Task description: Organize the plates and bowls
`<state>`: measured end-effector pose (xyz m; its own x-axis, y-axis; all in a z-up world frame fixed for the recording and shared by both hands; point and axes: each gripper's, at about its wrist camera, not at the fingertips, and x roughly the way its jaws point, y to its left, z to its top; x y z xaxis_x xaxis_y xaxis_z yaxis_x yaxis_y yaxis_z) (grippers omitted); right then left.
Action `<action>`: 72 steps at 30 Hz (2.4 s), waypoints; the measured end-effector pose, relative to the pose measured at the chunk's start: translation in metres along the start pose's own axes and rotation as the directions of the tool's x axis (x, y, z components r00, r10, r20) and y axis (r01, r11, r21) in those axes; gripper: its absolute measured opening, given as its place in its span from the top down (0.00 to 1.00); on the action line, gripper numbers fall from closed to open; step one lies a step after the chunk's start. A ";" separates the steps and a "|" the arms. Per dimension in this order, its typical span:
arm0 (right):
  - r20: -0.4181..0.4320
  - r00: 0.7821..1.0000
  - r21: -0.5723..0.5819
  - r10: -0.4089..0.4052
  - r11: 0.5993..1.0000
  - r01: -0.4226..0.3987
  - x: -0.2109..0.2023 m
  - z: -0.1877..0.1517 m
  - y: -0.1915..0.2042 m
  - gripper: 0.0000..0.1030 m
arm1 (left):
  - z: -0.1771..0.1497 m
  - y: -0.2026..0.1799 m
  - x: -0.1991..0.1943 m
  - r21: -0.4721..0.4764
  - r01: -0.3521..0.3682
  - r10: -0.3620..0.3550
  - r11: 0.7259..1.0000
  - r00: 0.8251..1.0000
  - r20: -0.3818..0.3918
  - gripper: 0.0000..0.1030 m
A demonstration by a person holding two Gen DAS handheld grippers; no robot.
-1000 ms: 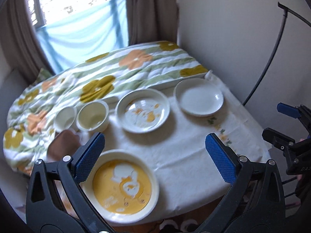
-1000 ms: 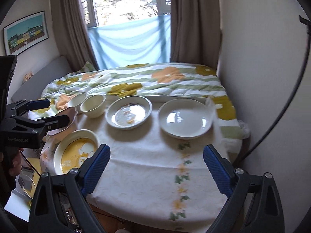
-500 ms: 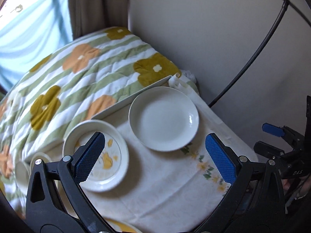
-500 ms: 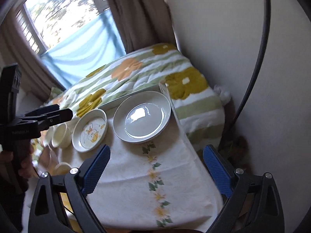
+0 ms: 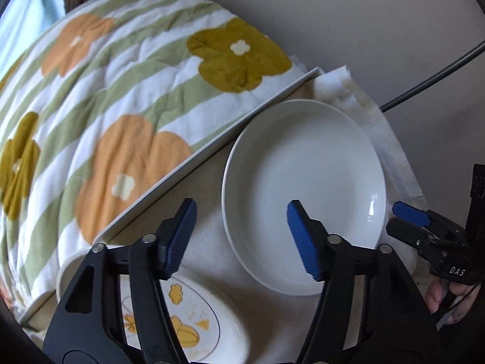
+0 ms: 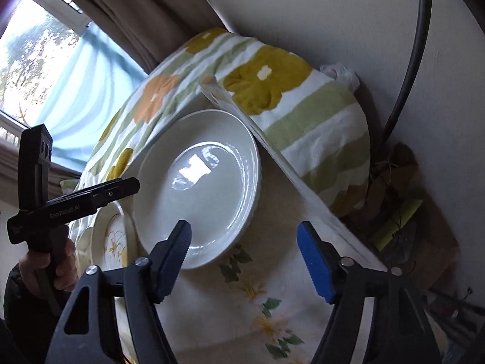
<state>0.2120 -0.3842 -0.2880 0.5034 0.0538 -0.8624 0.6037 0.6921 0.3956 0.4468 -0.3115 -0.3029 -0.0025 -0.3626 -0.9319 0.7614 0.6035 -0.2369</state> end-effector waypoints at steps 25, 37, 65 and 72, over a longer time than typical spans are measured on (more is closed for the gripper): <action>0.015 1.000 0.020 -0.021 1.000 0.020 0.030 0.009 -0.001 0.85 | 0.008 -0.004 0.013 0.082 -0.043 0.041 0.996 0.999 0.020 0.85; 0.048 0.999 -0.082 0.003 0.997 0.001 0.013 0.007 0.011 0.85 | -0.007 -0.014 -0.025 0.040 -0.085 0.081 0.996 0.992 0.099 0.85; -0.190 0.956 -0.587 0.221 0.756 -0.292 -0.087 -0.114 0.112 0.85 | -0.317 -0.044 -0.215 -0.507 -0.226 0.382 0.832 0.896 0.227 0.85; -0.296 0.935 -0.619 0.197 0.705 -0.345 -0.062 -0.167 0.129 0.85 | -0.398 -0.027 -0.210 -0.598 -0.223 0.387 0.770 0.908 0.160 0.85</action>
<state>0.1557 -0.1785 -0.2367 0.4066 0.3996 -0.8216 -0.1304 0.9154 0.3807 0.1688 0.0314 -0.2099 0.3962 -0.2093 -0.8940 0.1986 0.9702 -0.1391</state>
